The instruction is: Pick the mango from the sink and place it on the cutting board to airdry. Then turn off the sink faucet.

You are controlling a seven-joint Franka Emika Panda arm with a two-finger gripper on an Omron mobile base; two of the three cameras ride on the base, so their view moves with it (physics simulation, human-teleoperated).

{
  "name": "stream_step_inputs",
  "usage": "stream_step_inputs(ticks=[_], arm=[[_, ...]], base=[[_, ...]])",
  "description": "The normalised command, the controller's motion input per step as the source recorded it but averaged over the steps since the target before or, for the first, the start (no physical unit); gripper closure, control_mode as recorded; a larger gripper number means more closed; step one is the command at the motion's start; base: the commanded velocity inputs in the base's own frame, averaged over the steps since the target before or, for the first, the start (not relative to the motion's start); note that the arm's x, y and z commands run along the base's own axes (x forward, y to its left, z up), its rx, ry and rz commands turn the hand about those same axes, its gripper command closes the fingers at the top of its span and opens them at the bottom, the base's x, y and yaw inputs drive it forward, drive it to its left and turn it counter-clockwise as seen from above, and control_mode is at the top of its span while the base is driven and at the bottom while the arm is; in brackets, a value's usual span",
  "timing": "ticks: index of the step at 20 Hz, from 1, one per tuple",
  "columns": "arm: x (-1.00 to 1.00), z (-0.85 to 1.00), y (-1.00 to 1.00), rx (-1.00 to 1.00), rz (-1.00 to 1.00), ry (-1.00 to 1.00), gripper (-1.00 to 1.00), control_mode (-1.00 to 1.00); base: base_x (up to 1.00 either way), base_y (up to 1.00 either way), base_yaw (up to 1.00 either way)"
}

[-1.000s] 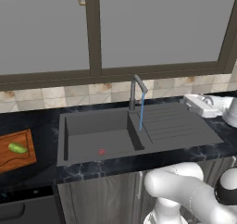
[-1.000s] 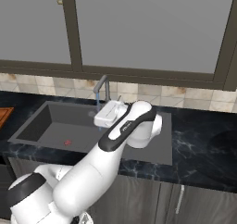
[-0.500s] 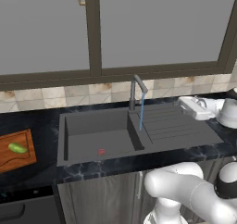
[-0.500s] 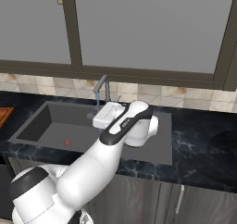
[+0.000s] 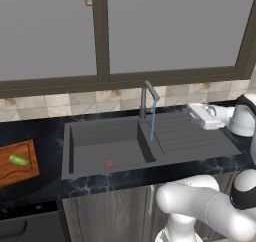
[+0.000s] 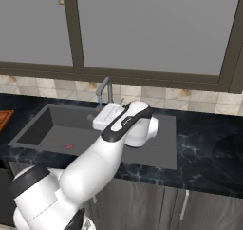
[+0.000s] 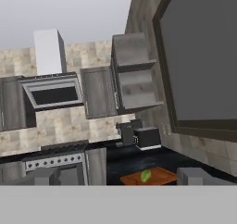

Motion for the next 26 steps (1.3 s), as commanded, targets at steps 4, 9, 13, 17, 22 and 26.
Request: stream_step_inputs(ticks=[4, 9, 13, 17, 22, 26], arm=[[0.28, -0.08, 0.00, 0.00, -0.05, -0.02, -1.00, -1.00], [0.28, -0.09, 0.00, 0.00, -0.07, -0.01, -1.00, -1.00], [0.25, -0.09, 0.00, 0.00, -0.06, -0.01, -1.00, -1.00], [0.30, -0.06, -0.01, 0.00, -0.05, 0.00, -1.00, -1.00], [0.28, -0.10, -0.08, 0.00, -0.05, 0.00, -1.00, -1.00], [0.27, -0.07, -0.16, 0.00, -0.05, 0.00, -1.00, -1.00]], base=[[0.00, 0.00, 0.00], [0.00, 0.00, 0.00], [0.00, 0.00, 0.00], [0.00, 0.00, 0.00], [0.00, 0.00, 0.00], [0.00, 0.00, 0.00]])
